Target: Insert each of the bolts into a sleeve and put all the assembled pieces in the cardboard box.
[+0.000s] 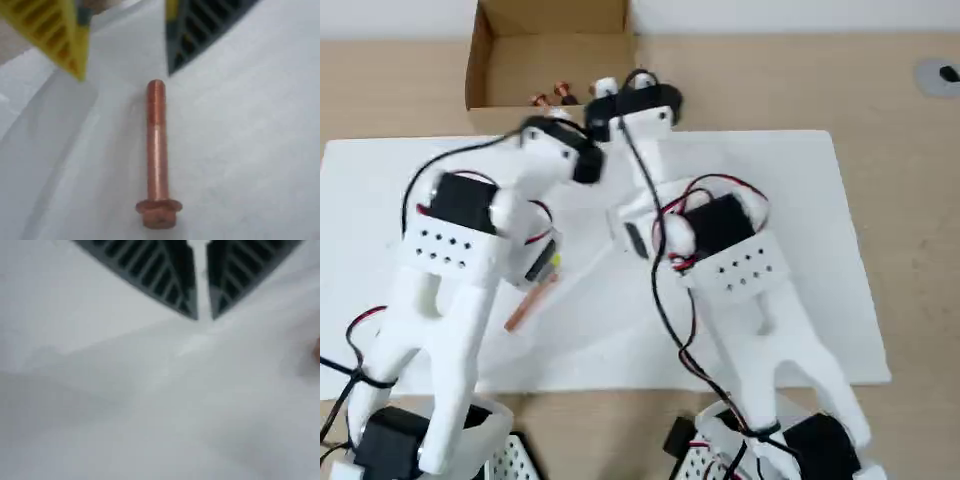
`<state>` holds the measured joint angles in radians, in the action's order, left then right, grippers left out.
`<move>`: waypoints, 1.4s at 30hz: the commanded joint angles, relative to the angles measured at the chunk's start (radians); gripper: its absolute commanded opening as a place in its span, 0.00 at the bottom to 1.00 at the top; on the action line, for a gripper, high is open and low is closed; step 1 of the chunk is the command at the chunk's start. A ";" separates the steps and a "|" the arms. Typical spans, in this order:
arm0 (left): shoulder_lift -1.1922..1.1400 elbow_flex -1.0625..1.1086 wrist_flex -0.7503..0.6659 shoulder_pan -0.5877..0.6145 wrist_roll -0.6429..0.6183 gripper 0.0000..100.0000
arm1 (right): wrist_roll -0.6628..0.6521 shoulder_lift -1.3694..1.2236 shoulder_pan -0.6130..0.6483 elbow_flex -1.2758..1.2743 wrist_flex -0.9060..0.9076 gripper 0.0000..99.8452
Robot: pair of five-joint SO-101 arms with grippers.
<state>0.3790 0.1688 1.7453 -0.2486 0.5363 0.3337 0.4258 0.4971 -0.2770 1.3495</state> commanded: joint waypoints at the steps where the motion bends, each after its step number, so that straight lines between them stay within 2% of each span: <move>1: 0.001 -0.008 -0.008 -0.018 0.054 0.12 | 0.005 -0.002 -0.084 0.067 -0.002 0.01; 4: 0.001 0.112 -0.066 -0.015 0.054 0.12 | 0.003 -0.002 -0.139 0.067 -0.002 0.01; 10: 0.001 0.331 -0.285 -0.018 0.049 0.12 | 0.003 -0.002 -0.170 0.099 0.000 0.01; 19: 0.001 0.361 -0.330 -0.015 0.026 0.12 | 0.003 -0.002 -0.168 0.125 -0.002 0.01; 27: 0.001 0.493 -0.482 0.091 0.032 0.12 | 0.003 -0.002 -0.168 0.125 0.003 0.01; 42: 0.001 0.605 -0.686 0.092 0.032 0.12 | 0.003 -0.002 -0.163 0.124 -0.002 0.01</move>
<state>0.3759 0.7656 1.0963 -0.1642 0.5669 0.3337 0.4227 0.3498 -0.2125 1.3495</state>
